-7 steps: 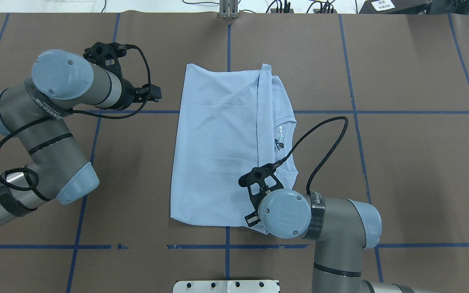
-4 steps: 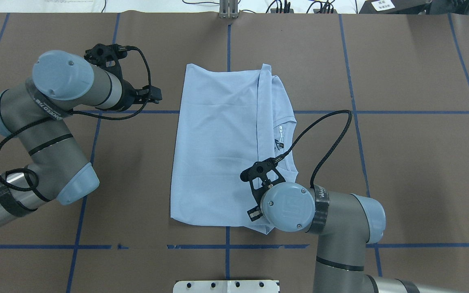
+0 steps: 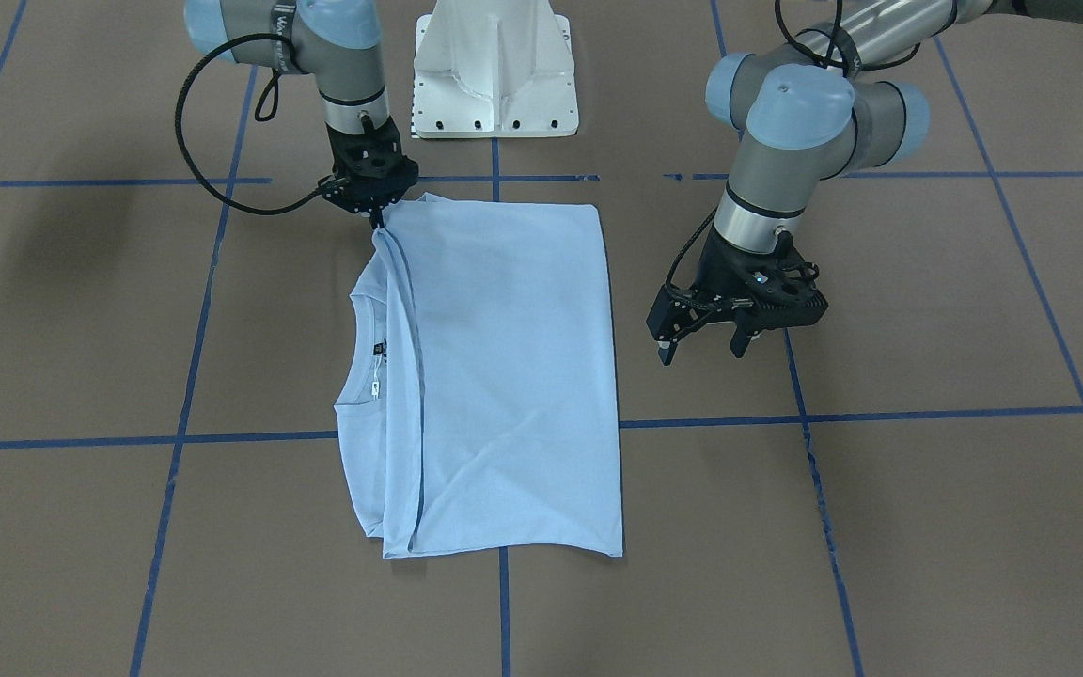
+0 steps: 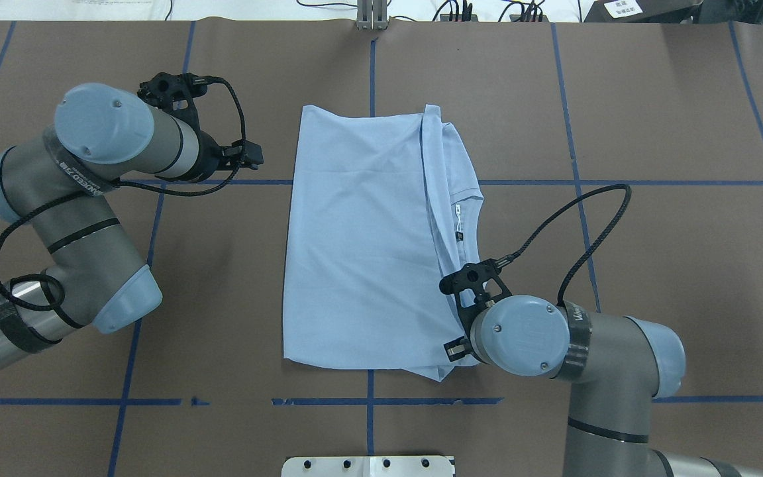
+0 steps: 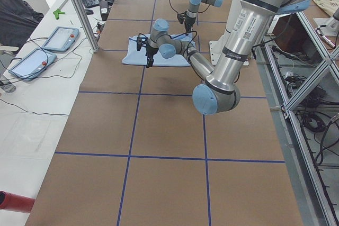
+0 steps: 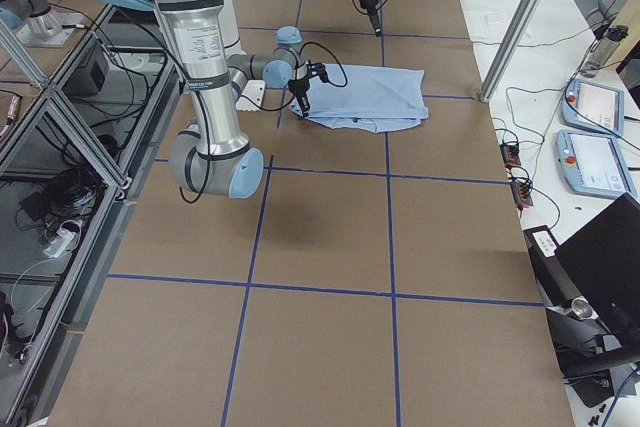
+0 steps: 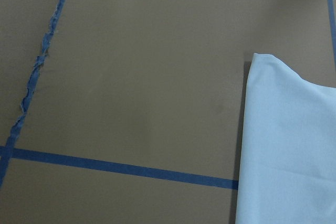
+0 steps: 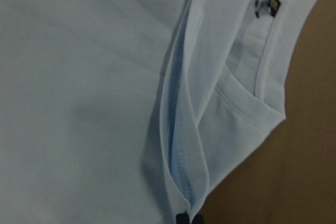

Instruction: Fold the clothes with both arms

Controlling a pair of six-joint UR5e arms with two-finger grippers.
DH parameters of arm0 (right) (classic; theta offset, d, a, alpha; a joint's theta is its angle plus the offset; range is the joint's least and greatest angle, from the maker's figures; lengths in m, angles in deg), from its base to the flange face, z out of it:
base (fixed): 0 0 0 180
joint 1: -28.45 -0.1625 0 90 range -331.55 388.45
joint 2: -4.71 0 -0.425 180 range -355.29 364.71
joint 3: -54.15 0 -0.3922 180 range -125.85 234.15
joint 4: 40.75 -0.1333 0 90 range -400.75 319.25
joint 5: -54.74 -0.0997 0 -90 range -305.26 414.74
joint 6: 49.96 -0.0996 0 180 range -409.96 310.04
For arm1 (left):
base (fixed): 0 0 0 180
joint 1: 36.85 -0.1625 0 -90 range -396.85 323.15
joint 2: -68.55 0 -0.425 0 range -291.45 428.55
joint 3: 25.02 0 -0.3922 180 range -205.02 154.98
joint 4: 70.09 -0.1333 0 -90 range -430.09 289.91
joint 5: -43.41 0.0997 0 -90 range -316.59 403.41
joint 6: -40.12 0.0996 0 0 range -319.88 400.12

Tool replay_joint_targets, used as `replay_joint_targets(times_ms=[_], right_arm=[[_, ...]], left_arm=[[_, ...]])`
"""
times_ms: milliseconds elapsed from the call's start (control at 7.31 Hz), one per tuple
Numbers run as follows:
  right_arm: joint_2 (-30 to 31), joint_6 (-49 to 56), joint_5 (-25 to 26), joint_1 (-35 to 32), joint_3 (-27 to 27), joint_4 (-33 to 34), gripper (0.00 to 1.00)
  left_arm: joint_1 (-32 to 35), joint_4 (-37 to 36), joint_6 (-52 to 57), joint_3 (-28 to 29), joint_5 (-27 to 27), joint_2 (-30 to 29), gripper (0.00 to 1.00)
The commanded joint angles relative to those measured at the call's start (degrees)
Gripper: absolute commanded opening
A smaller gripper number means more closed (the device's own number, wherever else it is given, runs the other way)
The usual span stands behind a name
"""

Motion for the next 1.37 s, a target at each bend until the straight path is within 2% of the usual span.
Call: replay_joint_targets(times_ms=[0, 137, 410, 821, 1095, 1231], right_arm=[[1.6, -4.3, -0.7, -0.1, 1.4, 0.0, 0.88], [1.0, -4.1, -1.0, -2.3, 1.6, 0.2, 1.00], [-0.5, -2.4, -4.7, -7.5, 0.9, 0.3, 1.00], [-10.7, 0.7, -4.4, -9.5, -10.5, 0.6, 1.00], [-10.6, 2.3, -4.9, -9.5, -11.4, 2.3, 1.00], [-10.9, 3.6, -4.9, -9.5, -11.2, 6.4, 1.00]], left_arm=[[0.0, 0.1, 0.1, 0.2, 0.0, 0.0, 1.00], [0.0, 0.1, 0.3, 0.2, 0.0, 0.0, 1.00], [0.0, 0.1, 0.4, 0.3, -0.1, 0.0, 1.00], [0.0, 0.2, 0.4, 0.4, -0.1, 0.1, 1.00], [0.0, 0.2, 0.4, 0.2, -0.1, 0.0, 1.00], [0.0, 0.2, 0.4, 0.1, -0.1, 0.0, 1.00]])
